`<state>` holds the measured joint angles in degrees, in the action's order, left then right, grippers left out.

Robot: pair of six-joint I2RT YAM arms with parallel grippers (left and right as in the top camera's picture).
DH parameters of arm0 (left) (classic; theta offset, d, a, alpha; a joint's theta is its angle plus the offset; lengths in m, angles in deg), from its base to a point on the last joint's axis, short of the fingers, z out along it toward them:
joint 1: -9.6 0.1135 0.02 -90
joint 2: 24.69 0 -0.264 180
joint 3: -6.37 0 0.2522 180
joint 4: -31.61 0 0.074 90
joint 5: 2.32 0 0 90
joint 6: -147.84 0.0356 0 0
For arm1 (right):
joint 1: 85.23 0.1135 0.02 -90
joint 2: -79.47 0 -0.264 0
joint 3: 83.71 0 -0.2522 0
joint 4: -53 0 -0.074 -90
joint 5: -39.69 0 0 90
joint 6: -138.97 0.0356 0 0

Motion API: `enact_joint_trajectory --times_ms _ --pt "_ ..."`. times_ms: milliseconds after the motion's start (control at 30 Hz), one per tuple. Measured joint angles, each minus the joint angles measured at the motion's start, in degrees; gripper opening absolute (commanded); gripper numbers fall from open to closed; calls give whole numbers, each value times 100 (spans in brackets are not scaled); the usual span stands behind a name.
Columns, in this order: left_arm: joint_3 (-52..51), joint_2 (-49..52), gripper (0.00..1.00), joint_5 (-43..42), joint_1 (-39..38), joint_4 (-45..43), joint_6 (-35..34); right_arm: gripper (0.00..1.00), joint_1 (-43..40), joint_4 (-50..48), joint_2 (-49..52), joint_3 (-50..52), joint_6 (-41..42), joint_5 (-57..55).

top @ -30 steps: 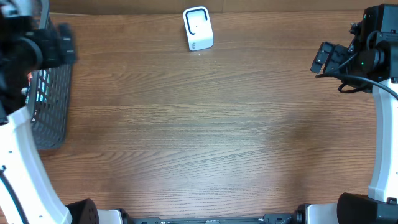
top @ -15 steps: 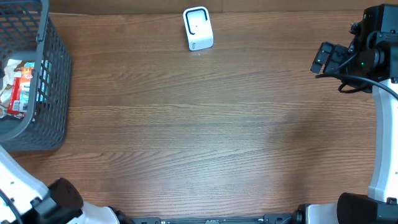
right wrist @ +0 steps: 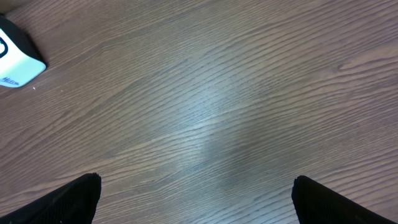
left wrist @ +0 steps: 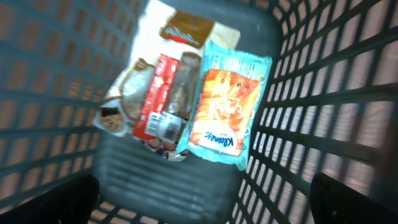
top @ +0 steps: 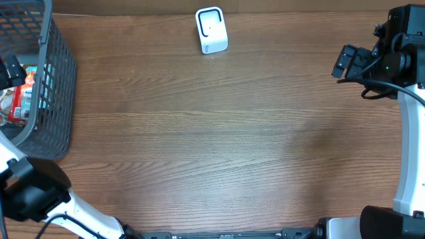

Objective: Scan the item barcode
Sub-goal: 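Reach the left gripper into the grey basket over the packages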

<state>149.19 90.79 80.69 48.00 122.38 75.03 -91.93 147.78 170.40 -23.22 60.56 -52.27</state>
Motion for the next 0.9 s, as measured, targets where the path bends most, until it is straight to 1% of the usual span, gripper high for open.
enact_joint_trajectory --times_ms 233,400,700,900 --pt "0 1069 100 -817 48 -105 575 100 0 0 0 0 -2 2" --pt "0 1473 100 -946 48 -254 678 100 -2 -2 0 0 -2 2" --pt "0 1674 100 -1003 22 -435 702 100 -2 -2 0 0 0 2" --pt "-166 1738 100 -1001 22 -719 704 100 0 -2 0 0 0 2"
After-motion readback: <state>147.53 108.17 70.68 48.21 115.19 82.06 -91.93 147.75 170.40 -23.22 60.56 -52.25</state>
